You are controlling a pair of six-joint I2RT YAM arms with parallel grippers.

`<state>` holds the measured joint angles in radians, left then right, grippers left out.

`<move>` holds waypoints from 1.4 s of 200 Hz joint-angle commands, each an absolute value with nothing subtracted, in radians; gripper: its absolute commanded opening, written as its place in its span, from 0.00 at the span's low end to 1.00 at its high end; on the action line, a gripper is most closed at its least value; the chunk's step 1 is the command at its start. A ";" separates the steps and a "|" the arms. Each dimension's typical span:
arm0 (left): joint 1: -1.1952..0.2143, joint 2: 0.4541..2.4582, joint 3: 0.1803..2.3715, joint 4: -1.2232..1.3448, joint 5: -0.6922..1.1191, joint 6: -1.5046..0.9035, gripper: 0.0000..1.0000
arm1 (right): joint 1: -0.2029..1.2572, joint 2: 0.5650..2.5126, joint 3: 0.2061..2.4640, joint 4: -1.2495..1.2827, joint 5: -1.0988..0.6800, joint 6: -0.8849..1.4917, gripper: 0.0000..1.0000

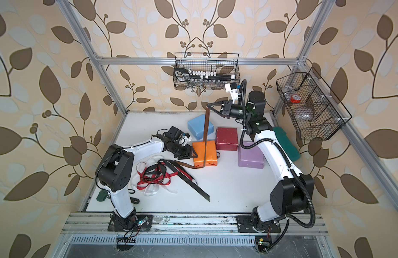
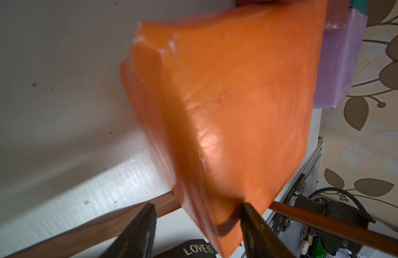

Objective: Untie the ribbon bows on the gift boxes
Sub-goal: Pull the ribbon from the gift box.

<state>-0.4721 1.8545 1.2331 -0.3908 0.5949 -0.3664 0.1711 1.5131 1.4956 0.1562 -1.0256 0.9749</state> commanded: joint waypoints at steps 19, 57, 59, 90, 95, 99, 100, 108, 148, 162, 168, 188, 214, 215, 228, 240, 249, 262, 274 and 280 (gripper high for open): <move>-0.479 1.874 1.255 -0.402 0.583 -0.348 0.62 | 0.148 1.497 1.664 0.138 -1.037 0.969 0.00; -0.480 1.877 1.260 -0.406 0.588 -0.348 0.62 | 0.137 1.546 1.859 0.099 -1.032 0.981 0.00; -0.480 1.878 1.261 -0.407 0.588 -0.348 0.62 | 0.137 1.550 1.871 0.096 -1.031 0.982 0.00; -0.482 1.874 1.267 -0.415 0.586 -0.346 0.62 | 0.125 1.611 2.036 0.082 -1.037 1.013 0.00; -0.483 1.874 1.268 -0.415 0.586 -0.347 0.62 | 0.123 1.620 2.061 0.082 -1.037 1.020 0.00; -0.483 1.875 1.268 -0.416 0.586 -0.346 0.62 | 0.123 1.628 2.080 0.082 -1.037 1.025 0.00; -0.483 1.875 1.268 -0.417 0.586 -0.346 0.62 | 0.122 1.629 2.085 0.082 -1.037 1.026 0.00; -0.483 1.875 1.269 -0.417 0.586 -0.346 0.62 | 0.120 1.644 2.122 0.080 -1.039 1.036 0.00; -0.488 1.881 1.272 -0.419 0.586 -0.346 0.62 | 0.100 1.701 2.272 0.083 -1.040 1.094 0.00; -0.488 1.887 1.275 -0.420 0.587 -0.348 0.62 | 0.098 1.718 2.318 0.090 -1.031 1.117 0.00; -0.490 1.889 1.276 -0.419 0.588 -0.348 0.62 | 0.097 1.723 2.336 0.100 -1.029 1.131 0.00; -0.492 1.890 1.277 -0.419 0.587 -0.348 0.62 | 0.098 1.723 2.370 0.155 -1.025 1.179 0.00; -0.492 1.892 1.277 -0.420 0.586 -0.347 0.62 | 0.094 1.665 2.339 0.195 -0.997 1.168 0.00; -0.491 1.892 1.277 -0.420 0.586 -0.348 0.62 | 0.093 1.662 2.338 0.195 -0.996 1.165 0.00; -0.492 1.892 1.276 -0.419 0.587 -0.346 0.62 | 0.081 1.620 2.305 0.190 -0.977 1.122 0.00; -0.492 1.890 1.276 -0.418 0.587 -0.346 0.62 | 0.067 1.577 2.257 0.178 -0.960 1.083 0.00; -0.492 1.890 1.275 -0.419 0.588 -0.346 0.62 | 0.059 1.545 2.204 0.169 -0.950 1.056 0.00; -0.492 1.884 1.277 -0.420 0.591 -0.345 0.62 | 0.042 1.508 2.120 0.164 -0.948 1.037 0.00; -0.492 1.868 1.280 -0.425 0.592 -0.342 0.62 | 0.030 1.482 2.035 0.175 -0.948 1.044 0.00; -0.492 1.856 1.286 -0.432 0.590 -0.339 0.62 | 0.028 1.471 1.996 0.187 -0.953 1.045 0.00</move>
<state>-0.4850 1.8748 1.2575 -0.3973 0.5987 -0.3660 0.0425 1.5043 2.1113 0.1513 -0.9718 1.0763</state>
